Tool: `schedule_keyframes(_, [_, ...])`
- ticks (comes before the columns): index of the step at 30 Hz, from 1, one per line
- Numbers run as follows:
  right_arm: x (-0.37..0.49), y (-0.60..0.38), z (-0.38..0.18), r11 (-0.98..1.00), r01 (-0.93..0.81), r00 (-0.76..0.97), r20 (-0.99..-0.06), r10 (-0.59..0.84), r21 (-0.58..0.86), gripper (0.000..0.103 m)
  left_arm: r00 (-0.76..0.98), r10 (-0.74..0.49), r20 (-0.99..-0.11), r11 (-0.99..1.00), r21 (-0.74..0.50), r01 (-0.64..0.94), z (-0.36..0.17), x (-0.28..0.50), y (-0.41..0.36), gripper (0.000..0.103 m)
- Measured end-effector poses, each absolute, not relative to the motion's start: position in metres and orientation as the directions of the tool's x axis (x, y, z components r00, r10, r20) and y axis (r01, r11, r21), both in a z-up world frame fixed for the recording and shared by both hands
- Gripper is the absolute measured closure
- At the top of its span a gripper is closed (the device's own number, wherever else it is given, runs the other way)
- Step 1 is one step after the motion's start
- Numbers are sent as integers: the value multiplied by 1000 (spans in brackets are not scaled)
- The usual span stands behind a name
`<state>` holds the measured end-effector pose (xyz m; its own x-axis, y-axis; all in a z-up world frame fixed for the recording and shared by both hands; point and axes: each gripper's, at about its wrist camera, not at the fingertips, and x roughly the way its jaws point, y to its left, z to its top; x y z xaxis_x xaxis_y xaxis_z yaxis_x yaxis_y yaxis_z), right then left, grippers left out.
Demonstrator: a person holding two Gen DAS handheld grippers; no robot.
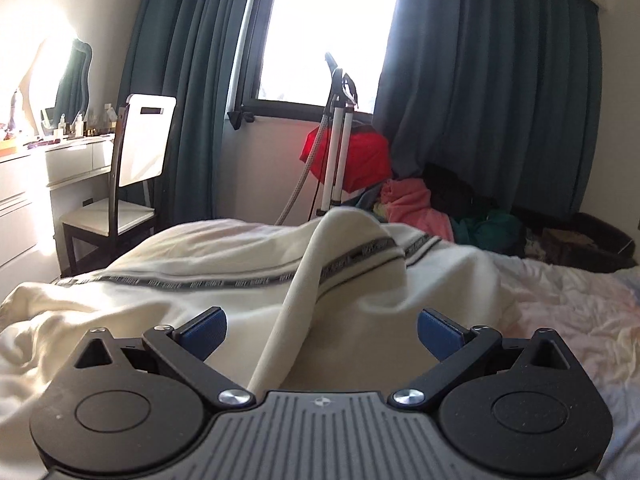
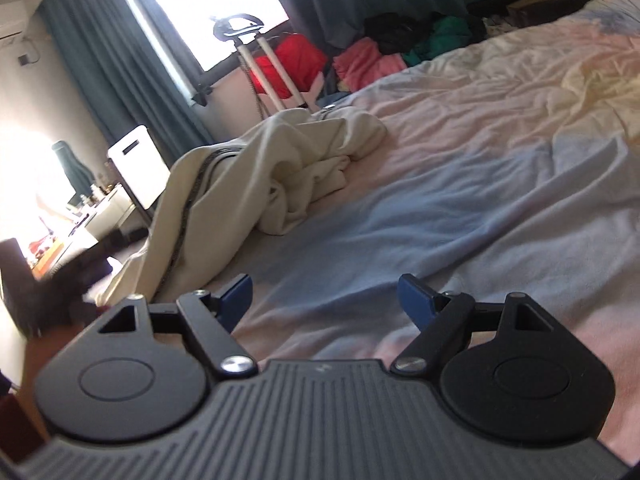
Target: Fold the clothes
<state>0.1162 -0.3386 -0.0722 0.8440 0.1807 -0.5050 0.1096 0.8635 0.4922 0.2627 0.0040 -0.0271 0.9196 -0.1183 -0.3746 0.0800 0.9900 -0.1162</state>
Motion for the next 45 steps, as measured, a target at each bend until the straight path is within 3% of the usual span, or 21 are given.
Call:
schedule_keyframes(4, [139, -348, -86, 848, 159, 832, -531, 161, 506, 21, 926, -99, -364, 992, -111, 62, -13, 338, -17, 3])
schedule_keyframes(10, [167, -352, -109, 841, 175, 814, -556, 168, 511, 21, 903, -114, -415, 988, -142, 60, -7, 429, -33, 10])
schedule_keyframes(14, [184, -351, -121, 838, 178, 799, -573, 183, 516, 20, 865, -118, -488, 990, -122, 66, -16, 462, -43, 22])
schedule_keyframes(16, [189, -346, -126, 859, 173, 798, -580, 164, 481, 20, 859, -90, -504, 996, -41, 80, -21, 465, -53, 27])
schedule_keyframes(18, [191, -343, -128, 875, 168, 801, -580, 147, 454, 20, 859, -79, -505, 995, 14, 100, -22, 461, -62, 54])
schedule_keyframes(19, [191, -343, -128, 876, 166, 805, -575, 145, 453, 20, 862, -81, -501, 993, 32, 111, -20, 456, -66, 61])
schedule_keyframes(20, [191, -343, -128, 877, 164, 809, -570, 142, 452, 20, 864, -83, -497, 991, 48, 123, -19, 451, -70, 79])
schedule_keyframes(21, [190, -343, -128, 876, 163, 814, -564, 141, 454, 20, 865, -92, -494, 989, 58, 139, -15, 442, -75, 90])
schedule_keyframes(23, [187, -345, -126, 872, 165, 821, -554, 137, 461, 21, 879, -117, -462, 983, 74, 169, -6, 416, -82, 94])
schedule_keyframes(31, [169, -343, -107, 893, 156, 858, -507, 89, 422, 21, 902, -295, -315, 910, 195, 366, 16, 233, -96, 97])
schedule_keyframes(38, [141, -348, -86, 890, 128, 895, -437, 86, 437, 21, 823, -363, -438, 890, 100, 445, -36, 98, -77, 97])
schedule_keyframes(40, [136, -349, -83, 890, 120, 900, -427, 89, 439, 21, 820, -340, -460, 889, 126, 440, -58, 77, -73, 97])
schedule_keyframes(45, [125, -345, -81, 902, 77, 903, -412, 118, 426, 21, 811, -321, -490, 924, 26, 381, -90, 69, -58, 96])
